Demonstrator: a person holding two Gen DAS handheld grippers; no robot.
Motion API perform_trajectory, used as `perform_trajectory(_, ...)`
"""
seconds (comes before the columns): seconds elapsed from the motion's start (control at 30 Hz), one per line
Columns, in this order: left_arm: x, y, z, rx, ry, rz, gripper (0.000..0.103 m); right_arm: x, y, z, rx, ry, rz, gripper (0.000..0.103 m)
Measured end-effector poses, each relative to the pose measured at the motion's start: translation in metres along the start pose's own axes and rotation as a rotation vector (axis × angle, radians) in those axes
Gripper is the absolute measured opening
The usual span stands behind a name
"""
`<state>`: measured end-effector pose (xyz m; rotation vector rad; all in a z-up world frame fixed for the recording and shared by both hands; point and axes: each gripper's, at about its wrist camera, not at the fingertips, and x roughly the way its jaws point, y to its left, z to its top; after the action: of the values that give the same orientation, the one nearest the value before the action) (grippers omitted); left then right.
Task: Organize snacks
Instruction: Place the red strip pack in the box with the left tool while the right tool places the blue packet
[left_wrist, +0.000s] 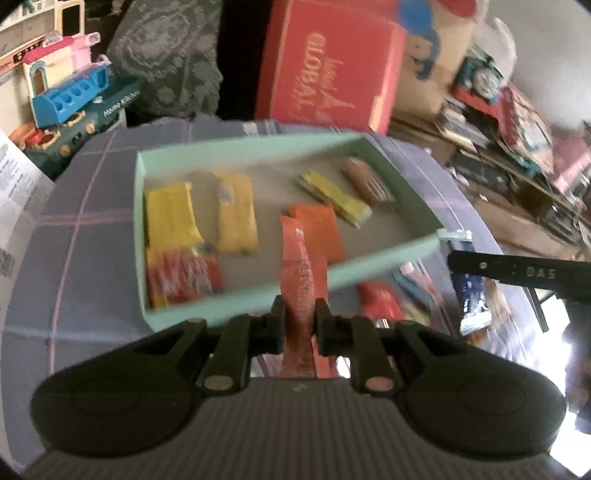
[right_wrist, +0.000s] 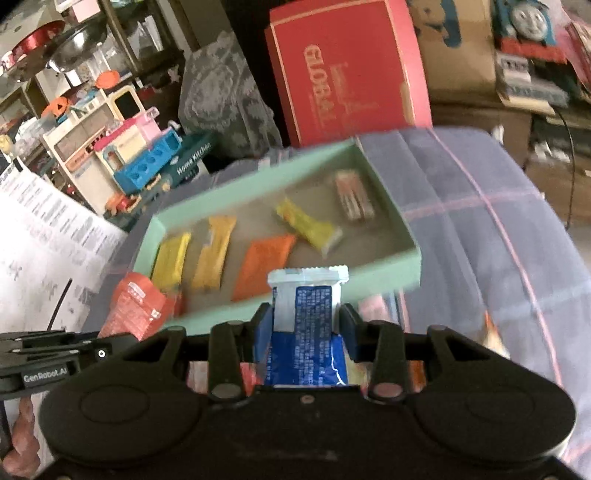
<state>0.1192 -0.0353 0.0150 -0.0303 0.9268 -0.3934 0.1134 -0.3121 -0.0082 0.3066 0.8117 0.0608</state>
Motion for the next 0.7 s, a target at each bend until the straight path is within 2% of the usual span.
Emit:
perform_trajectory(0.17,0.03,0.014,0.047,-0.023,-0.009,0.021,0.015,0.032,0.003,0.054,-0.006,-0.011,-0.007,0.039)
perform_trajectory(0.37,0.084,0.024,0.097,-0.045,0.014,0.035,0.015,0.09,0.01,0.108,-0.034,0.006,-0.016,0.039)
perform_trajectory(0.47,0.111,0.026,0.112,-0.058,0.031,0.043,0.015,0.121,0.012,0.127,-0.038,0.02,-0.017,0.039)
perform_trajectory(0.67,0.148,0.03,0.132,-0.071,0.044,0.044,0.015,0.164,0.012,0.138,-0.04,0.033,-0.018,0.039)
perform_trajectory(0.7,0.151,0.03,0.134,-0.072,0.04,0.048,0.016,0.17,0.012,0.14,-0.041,0.03,-0.015,0.042)
